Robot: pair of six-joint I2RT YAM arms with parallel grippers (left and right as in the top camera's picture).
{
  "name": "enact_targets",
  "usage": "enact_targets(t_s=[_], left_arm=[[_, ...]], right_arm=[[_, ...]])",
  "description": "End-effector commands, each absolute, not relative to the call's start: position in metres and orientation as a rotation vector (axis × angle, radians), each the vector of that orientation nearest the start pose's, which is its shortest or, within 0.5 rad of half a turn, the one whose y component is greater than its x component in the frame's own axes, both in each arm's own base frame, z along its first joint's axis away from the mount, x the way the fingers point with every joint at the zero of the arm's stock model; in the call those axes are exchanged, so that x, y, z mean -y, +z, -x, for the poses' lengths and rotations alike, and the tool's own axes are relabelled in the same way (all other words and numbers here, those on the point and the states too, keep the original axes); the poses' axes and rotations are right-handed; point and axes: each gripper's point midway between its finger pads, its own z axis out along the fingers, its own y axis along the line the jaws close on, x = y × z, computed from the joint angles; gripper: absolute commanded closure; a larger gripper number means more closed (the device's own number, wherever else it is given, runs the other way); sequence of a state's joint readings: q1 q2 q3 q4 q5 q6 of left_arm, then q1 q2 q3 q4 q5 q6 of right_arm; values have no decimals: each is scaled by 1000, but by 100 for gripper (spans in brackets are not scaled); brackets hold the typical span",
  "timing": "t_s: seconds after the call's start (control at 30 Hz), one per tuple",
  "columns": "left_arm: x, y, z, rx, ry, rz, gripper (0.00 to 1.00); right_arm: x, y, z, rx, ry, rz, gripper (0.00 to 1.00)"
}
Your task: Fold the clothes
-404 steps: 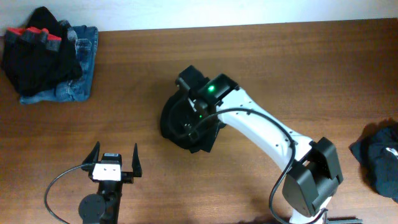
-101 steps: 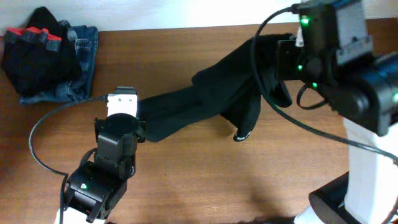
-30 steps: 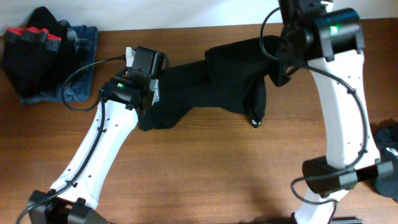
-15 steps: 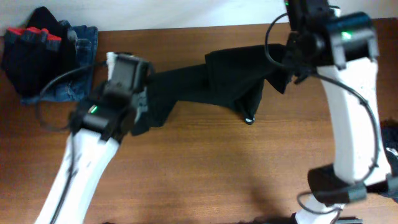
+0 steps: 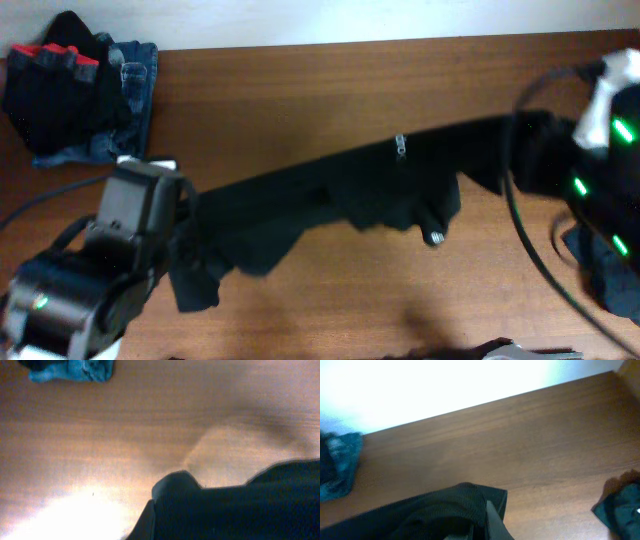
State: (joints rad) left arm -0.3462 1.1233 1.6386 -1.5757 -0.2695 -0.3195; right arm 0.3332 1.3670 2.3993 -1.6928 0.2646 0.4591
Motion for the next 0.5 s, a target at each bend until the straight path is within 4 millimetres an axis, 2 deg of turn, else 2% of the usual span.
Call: enact_targets(t_s=[0.0, 0.13, 0.23, 0.37, 0.47], left_arm=[[13, 346, -190, -2502, 90, 166, 99], [23, 363, -177, -2468, -40, 141, 99], [23, 366, -174, -2456, -55, 140, 99], [25, 361, -179, -2478, -42, 139, 99], [28, 347, -189, -2541, -11, 133, 99]], right_arm=[[-12, 470, -202, -2136, 110, -324, 96], [-4, 459, -179, -2137, 122, -353, 96], [0, 447, -171, -2159, 111, -381, 96], [3, 430, -179, -2209, 51, -416, 96], [3, 415, -191, -2258, -8, -446, 96]])
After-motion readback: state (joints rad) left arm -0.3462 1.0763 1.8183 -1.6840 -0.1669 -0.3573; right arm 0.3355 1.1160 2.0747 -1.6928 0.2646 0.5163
